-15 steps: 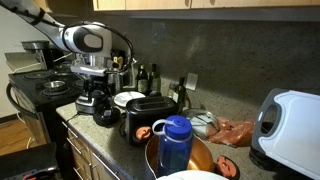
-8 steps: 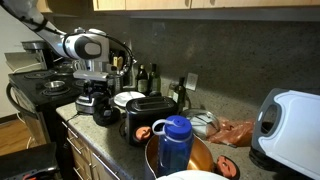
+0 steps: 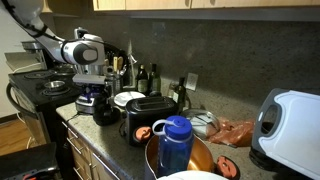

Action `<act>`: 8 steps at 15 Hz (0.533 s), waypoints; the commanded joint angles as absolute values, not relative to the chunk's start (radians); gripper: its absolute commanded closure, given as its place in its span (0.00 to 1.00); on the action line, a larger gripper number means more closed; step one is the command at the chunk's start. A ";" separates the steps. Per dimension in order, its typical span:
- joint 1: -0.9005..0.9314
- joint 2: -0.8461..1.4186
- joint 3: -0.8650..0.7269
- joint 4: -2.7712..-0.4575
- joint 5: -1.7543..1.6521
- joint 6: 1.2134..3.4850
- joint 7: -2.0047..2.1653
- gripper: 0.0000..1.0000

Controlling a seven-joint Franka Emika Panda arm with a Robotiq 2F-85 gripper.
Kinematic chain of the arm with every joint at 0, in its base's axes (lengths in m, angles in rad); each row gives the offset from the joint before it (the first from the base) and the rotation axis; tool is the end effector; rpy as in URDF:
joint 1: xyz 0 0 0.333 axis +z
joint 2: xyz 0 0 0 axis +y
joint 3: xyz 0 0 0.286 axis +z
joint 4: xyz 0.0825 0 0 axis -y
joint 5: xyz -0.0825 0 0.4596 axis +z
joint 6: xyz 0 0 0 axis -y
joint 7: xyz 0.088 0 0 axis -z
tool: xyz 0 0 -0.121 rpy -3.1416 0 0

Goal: Cover the jug of the blending machine

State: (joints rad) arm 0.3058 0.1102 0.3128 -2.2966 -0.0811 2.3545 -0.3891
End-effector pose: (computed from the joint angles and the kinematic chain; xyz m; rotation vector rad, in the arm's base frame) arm 0.4595 0.3290 0.2001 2.6822 1.5811 -0.0672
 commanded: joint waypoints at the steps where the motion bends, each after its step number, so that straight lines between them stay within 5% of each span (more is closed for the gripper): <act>1: 0.304 0.150 0.316 -2.286 -0.105 2.419 -0.384 0.00; 8: 0.293 0.220 0.302 -2.274 -0.146 2.568 -0.365 0.00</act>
